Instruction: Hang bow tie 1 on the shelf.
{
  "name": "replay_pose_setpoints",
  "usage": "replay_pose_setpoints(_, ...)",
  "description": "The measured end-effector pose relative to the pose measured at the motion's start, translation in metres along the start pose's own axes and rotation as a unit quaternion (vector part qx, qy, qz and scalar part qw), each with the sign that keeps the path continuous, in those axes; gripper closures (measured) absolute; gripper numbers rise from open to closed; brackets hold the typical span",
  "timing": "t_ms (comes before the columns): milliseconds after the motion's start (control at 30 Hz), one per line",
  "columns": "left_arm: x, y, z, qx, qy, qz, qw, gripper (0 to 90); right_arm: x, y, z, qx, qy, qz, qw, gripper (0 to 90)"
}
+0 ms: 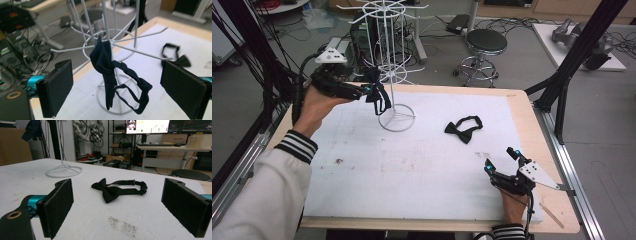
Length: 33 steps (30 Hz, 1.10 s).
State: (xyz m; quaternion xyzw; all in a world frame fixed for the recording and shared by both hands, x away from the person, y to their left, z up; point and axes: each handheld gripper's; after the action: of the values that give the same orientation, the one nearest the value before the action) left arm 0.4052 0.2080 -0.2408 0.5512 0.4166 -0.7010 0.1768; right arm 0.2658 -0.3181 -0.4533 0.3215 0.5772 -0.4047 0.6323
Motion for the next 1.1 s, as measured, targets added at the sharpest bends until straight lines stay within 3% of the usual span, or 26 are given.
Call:
replay_pose_setpoints(167,0.029,-0.025,-0.004,0.016,-0.015,0.046,0.9987,11.6,0.0,0.0,0.0,0.0,-0.003,0.001,1.0,10.0)
replay_pose_setpoints(300,0.051,-0.038,-0.005,0.017,-0.025,0.064,0.9975,11.6,0.0,0.0,0.0,0.002,-0.007,0.001,1.0,9.9)
replay_pose_setpoints(467,0.086,-0.054,-0.001,0.021,-0.035,0.1,0.9942,11.6,0.0,0.0,-0.001,0.003,-0.008,0.0,1.0,9.9)
replay_pose_setpoints(500,0.096,-0.057,-0.002,0.031,-0.037,0.108,0.993,11.6,0.0,0.0,-0.001,0.003,-0.009,0.0,1.0,9.9)
replay_pose_setpoints(567,0.112,-0.059,-0.003,0.045,-0.047,0.12,0.9907,11.6,0.0,0.0,-0.001,0.003,-0.007,0.0,1.0,9.9)
replay_pose_setpoints(667,0.13,-0.06,-0.005,0.046,-0.058,0.126,0.9893,11.3,0.0,0.0,-0.001,0.005,-0.007,0.0,1.0,9.9)
replay_pose_setpoints(833,0.156,-0.062,-0.003,0.044,-0.057,0.135,0.9883,10.5,0.0,0.0,-0.001,0.007,-0.01,0.0,0.9999,9.9)
replay_pose_setpoints(967,0.177,-0.063,0.002,0.034,-0.057,0.155,0.9857,10.4,0.0,0.0,-0.001,0.008,-0.01,-0.001,0.9999,9.9)
replay_pose_setpoints(1100,0.191,-0.063,0.007,0.032,-0.043,0.176,0.9829,10.4,0.0,0.0,-0.002,0.009,-0.012,-0.001,0.9999,9.9)
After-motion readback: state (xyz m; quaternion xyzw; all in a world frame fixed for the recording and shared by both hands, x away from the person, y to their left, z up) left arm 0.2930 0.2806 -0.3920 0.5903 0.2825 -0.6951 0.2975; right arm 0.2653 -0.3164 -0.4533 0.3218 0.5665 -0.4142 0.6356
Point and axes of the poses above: each handheld gripper's, and its own axes: y roughly forward along the jaws, x roughly out of its underside, z roughly to its right, and after that the axes turned 9 degrees about -y, right-handed
